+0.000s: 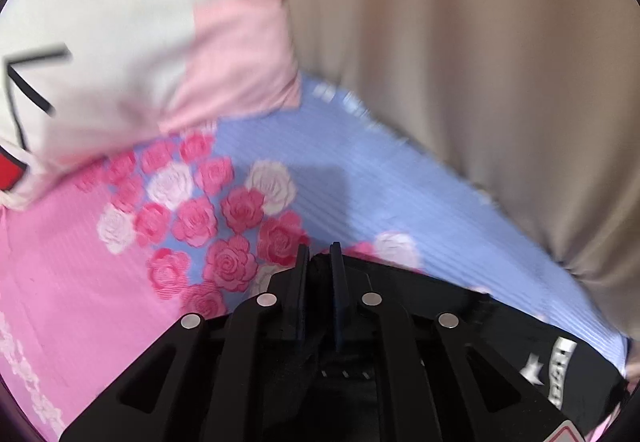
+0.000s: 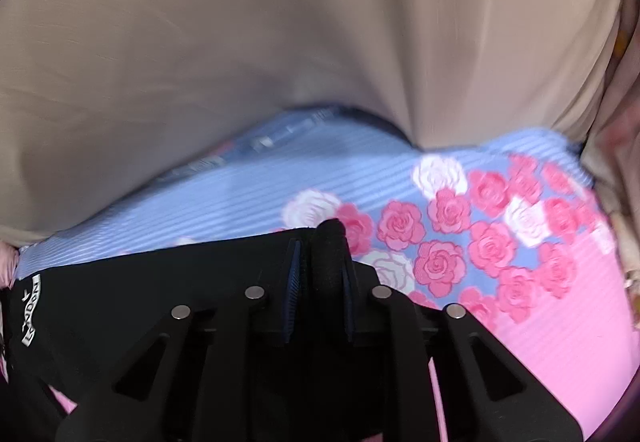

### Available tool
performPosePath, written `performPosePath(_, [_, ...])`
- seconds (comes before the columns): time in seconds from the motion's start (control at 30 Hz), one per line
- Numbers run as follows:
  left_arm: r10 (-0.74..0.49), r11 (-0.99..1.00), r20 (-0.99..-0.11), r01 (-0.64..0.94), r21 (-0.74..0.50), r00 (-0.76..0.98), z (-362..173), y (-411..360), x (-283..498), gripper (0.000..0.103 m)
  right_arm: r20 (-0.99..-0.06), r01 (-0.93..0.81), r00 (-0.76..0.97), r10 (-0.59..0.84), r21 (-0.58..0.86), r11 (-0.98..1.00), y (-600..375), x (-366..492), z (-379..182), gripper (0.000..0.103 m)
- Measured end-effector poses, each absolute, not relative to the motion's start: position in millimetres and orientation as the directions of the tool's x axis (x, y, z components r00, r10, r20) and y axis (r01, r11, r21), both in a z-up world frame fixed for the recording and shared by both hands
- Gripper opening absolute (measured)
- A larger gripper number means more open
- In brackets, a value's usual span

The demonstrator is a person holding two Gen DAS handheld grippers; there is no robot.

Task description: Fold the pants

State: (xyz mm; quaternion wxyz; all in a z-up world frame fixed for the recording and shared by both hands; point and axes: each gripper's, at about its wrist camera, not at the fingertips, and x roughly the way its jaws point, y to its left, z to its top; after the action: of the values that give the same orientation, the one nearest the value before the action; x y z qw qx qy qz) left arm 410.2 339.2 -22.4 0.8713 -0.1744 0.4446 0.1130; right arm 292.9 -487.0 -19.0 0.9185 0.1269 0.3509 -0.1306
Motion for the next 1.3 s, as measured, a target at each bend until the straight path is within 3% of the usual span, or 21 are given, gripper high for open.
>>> performPosePath(0.27, [-0.065, 0.946, -0.693, -0.176, -0.272, 0.718, 82, 325, 294, 0.0, -0.504, 0.176, 0.861, -0.07, 0.166, 0.97, -465, 175, 70, 0.016])
performPosePath(0.37, [-0.051, 0.965, -0.687, -0.141, -0.221, 0.725, 96, 320, 232, 0.0, -0.477, 0.133, 0.877, -0.056, 0.128, 0.983, -450, 120, 83, 0.016])
performPosePath(0.53, [-0.075, 0.97, -0.715, -0.116, -0.215, 0.695, 75, 316, 140, 0.0, -0.511, 0.099, 0.858, -0.051, 0.068, 0.993, -443, 43, 58, 0.016])
performPosePath(0.67, [-0.088, 0.943, -0.751, -0.188, -0.274, 0.654, 21, 331, 97, 0.0, -0.59, 0.131, 0.803, -0.089, 0.029, 0.991, -450, 10, 9, 0.017])
performPosePath(0.73, [-0.13, 0.904, -0.745, -0.229, -0.36, 0.654, -2, 343, 84, 0.002, -0.613, 0.154, 0.784, -0.099, 0.037, 0.987, -451, -4, -10, 0.021])
performPosePath(0.8, [-0.188, 0.825, -0.733, -0.3, -0.479, 0.654, -20, 353, 64, 0.02, -0.605, 0.185, 0.791, -0.094, 0.089, 0.979, -457, -20, -18, 0.026])
performPosePath(0.83, [-0.208, 0.789, -0.717, -0.319, -0.525, 0.665, -26, 356, 60, 0.026, -0.596, 0.197, 0.798, -0.093, 0.111, 0.974, -458, -28, -18, 0.034])
performPosePath(0.87, [-0.225, 0.756, -0.7, -0.332, -0.565, 0.678, -30, 356, 56, 0.043, -0.586, 0.215, 0.803, -0.106, 0.119, 0.969, -458, -34, -19, 0.042])
performPosePath(0.9, [-0.23, 0.735, -0.69, -0.342, -0.585, 0.687, -31, 356, 54, 0.051, -0.578, 0.224, 0.808, -0.112, 0.126, 0.966, -456, -39, -19, 0.046])
performPosePath(1.1, [-0.319, 0.612, -0.641, -0.365, -0.701, 0.698, -38, 347, 92, 0.074, -0.522, 0.238, 0.85, -0.077, 0.25, 0.938, -446, -77, -16, 0.053])
performPosePath(1.23, [-0.389, 0.544, -0.647, -0.403, -0.736, 0.656, -60, 347, 126, 0.073, -0.531, 0.261, 0.844, -0.072, 0.291, 0.92, -438, -95, -25, 0.061])
performPosePath(1.27, [-0.402, 0.534, -0.654, -0.416, -0.736, 0.641, -65, 347, 132, 0.06, -0.536, 0.266, 0.842, -0.067, 0.304, 0.915, -438, -97, -28, 0.062])
performPosePath(1.3, [-0.404, 0.536, -0.666, -0.428, -0.728, 0.627, -67, 348, 135, 0.031, -0.539, 0.274, 0.84, -0.063, 0.32, 0.907, -438, -99, -30, 0.064])
